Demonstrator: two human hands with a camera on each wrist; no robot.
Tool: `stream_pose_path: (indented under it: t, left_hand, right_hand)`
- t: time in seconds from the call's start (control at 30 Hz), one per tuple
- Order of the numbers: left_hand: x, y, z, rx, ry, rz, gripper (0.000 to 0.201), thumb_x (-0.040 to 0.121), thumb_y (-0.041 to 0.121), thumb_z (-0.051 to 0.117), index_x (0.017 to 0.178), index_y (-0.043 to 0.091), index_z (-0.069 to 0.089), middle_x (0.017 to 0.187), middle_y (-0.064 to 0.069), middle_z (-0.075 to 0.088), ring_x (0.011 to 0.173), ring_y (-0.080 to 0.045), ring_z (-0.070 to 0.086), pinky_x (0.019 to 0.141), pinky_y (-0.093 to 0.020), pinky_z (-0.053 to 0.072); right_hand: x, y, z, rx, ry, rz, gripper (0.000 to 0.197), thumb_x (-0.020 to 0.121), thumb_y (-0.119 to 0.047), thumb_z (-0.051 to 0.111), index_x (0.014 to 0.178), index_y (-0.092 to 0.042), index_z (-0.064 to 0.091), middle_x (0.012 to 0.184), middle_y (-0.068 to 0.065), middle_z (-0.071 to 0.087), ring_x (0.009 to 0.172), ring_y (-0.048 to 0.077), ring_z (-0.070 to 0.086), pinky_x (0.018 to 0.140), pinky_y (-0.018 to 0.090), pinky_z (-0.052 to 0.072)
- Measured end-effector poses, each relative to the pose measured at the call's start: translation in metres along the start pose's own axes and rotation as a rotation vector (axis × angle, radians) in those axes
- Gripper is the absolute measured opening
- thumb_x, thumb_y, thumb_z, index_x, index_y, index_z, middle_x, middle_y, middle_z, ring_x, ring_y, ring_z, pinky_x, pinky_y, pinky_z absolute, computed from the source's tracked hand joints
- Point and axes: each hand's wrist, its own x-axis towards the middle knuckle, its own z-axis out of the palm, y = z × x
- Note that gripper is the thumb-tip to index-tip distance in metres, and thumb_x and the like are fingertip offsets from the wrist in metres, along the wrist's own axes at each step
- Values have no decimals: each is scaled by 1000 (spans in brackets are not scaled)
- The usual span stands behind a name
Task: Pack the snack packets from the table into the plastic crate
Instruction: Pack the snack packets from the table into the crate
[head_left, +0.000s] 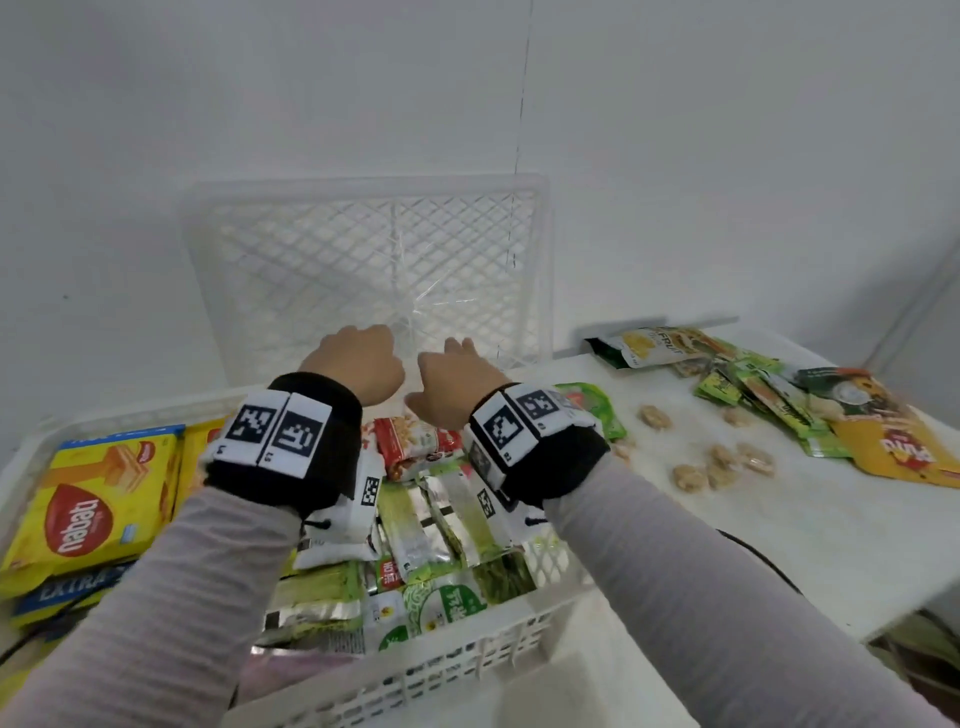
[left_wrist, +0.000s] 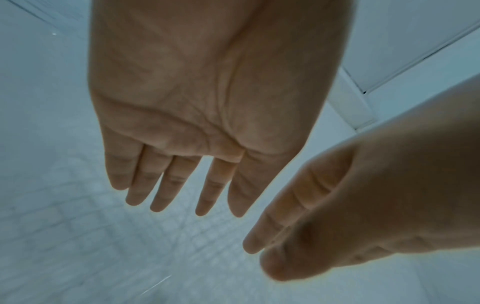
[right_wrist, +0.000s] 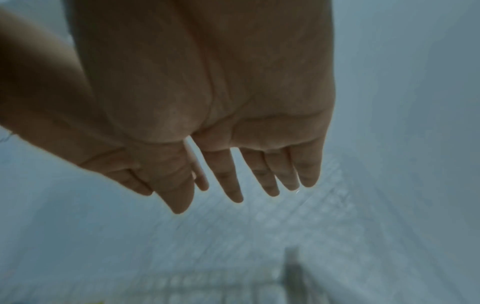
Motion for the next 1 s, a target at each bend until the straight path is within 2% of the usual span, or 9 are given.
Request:
stream_pose_path:
  t: [0.07, 0.17, 0.3, 0.47, 0.63, 0.77, 0.87, 0.93, 1.0]
  left_hand:
    - [1, 13, -7, -10, 31, 38, 40, 95, 21, 43, 133, 7, 42, 137, -18, 45, 122, -34, 45, 99, -43, 40]
    - [3, 35, -13, -13, 49, 86, 45, 96, 28, 43, 137, 11, 40, 142, -13, 41, 128, -31, 40, 104, -43, 37]
    - [10, 74, -13, -4, 60, 164, 50, 95, 35, 46, 140, 15, 38, 146, -11, 38, 132, -29, 37, 106, -40, 34]
    - [29, 141, -2, 11, 33, 206, 50, 94, 36, 47, 140, 16, 39, 145, -10, 39, 131, -29, 37, 107, -41, 33]
    - [47, 221, 23, 68, -59, 293, 52, 95, 38, 47, 142, 17, 36, 145, -10, 38, 131, -27, 38, 105, -35, 32]
    - [57, 278, 47, 114, -143, 383, 47, 95, 36, 46, 137, 14, 41, 140, -11, 44, 126, -26, 42, 102, -33, 35]
    - [65, 314, 73, 133, -235, 433, 53, 96, 38, 45, 144, 17, 33, 148, -7, 36, 133, -23, 36, 106, -30, 30]
    - [72, 334, 91, 127, -299, 455, 56, 97, 39, 43, 146, 16, 29, 150, -6, 34, 135, -23, 35, 108, -32, 31]
    - [80, 353, 111, 110, -350, 464, 58, 98, 38, 43, 148, 16, 24, 153, -5, 29, 138, -22, 31, 110, -33, 28]
  right_hand:
    - [-5, 18, -15, 29, 40, -7, 40, 95, -31, 46, 127, -5, 47, 142, 20, 34, 136, 37, 25, 108, 46, 31]
    - [-12, 52, -33, 69, 124, -19, 47, 95, -34, 45, 136, -11, 42, 141, 12, 41, 131, 28, 38, 106, 42, 36]
    - [-20, 106, -50, 67, 153, 3, 51, 96, -37, 45, 141, -15, 36, 145, 8, 38, 133, 25, 36, 108, 39, 34]
    - [-27, 180, -58, 53, 120, 12, 52, 97, -36, 45, 144, -16, 34, 147, 7, 37, 135, 23, 32, 109, 34, 28]
    - [-35, 262, -49, 85, 69, 40, 52, 96, -34, 46, 143, -14, 36, 143, 9, 42, 130, 25, 40, 104, 35, 35]
    - [-46, 333, -34, 94, 8, 82, 55, 96, -36, 46, 145, -16, 30, 148, 6, 37, 133, 23, 37, 104, 36, 35]
    - [-54, 390, -19, 85, -19, 156, 59, 95, -37, 47, 147, -19, 25, 150, 5, 34, 134, 24, 36, 104, 36, 34]
    - [-58, 425, -8, 53, -40, 237, 64, 93, -39, 50, 147, -20, 22, 148, 11, 34, 134, 30, 33, 106, 41, 34]
    - [-62, 457, 3, 32, -61, 351, 73, 89, -42, 53, 148, -24, 15, 151, 12, 26, 139, 37, 22, 109, 49, 30]
